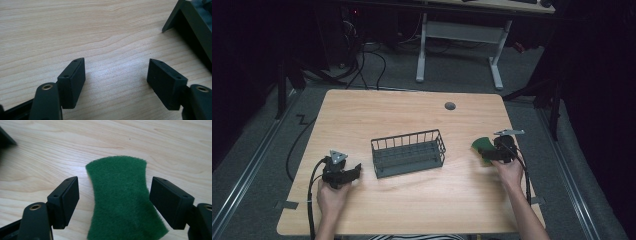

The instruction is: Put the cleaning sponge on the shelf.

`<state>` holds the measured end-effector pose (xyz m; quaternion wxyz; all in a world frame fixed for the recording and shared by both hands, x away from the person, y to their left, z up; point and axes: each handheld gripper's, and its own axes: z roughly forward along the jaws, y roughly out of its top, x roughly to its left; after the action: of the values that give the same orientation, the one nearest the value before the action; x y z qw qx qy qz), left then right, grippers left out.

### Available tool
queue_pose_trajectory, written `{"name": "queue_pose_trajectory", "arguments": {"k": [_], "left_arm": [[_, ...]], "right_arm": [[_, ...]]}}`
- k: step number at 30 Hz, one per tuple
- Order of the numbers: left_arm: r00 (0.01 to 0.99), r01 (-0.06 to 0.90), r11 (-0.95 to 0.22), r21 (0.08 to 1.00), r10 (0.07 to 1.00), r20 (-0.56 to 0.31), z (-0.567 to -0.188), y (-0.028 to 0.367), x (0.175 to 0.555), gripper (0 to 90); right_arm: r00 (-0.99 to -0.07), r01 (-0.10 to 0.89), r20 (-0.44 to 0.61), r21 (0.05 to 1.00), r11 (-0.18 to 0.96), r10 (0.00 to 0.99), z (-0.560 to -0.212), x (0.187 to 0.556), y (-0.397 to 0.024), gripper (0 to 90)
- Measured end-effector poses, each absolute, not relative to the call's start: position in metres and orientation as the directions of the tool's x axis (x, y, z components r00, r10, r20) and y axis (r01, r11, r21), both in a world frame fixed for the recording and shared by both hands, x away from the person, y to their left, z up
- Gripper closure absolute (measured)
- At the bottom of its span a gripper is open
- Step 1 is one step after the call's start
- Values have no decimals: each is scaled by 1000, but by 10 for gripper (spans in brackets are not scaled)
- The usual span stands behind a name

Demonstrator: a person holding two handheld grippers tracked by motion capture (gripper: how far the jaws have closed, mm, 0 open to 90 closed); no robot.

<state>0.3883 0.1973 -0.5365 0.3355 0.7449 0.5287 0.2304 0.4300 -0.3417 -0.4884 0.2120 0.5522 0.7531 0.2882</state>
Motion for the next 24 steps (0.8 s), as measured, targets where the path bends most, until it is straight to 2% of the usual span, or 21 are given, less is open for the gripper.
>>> {"name": "queue_pose_trajectory", "arguments": {"k": [13, 24], "left_arm": [[326, 636, -212, 742, 945, -10, -537, 197, 388, 309], [326, 636, -211, 742, 945, -10, -537, 197, 388, 309]], "right_arm": [[-346, 760, -21, 580, 293, 938, -485, 458, -340, 242], [-363, 796, 2, 520, 309, 932, -497, 465, -342, 223]]}}
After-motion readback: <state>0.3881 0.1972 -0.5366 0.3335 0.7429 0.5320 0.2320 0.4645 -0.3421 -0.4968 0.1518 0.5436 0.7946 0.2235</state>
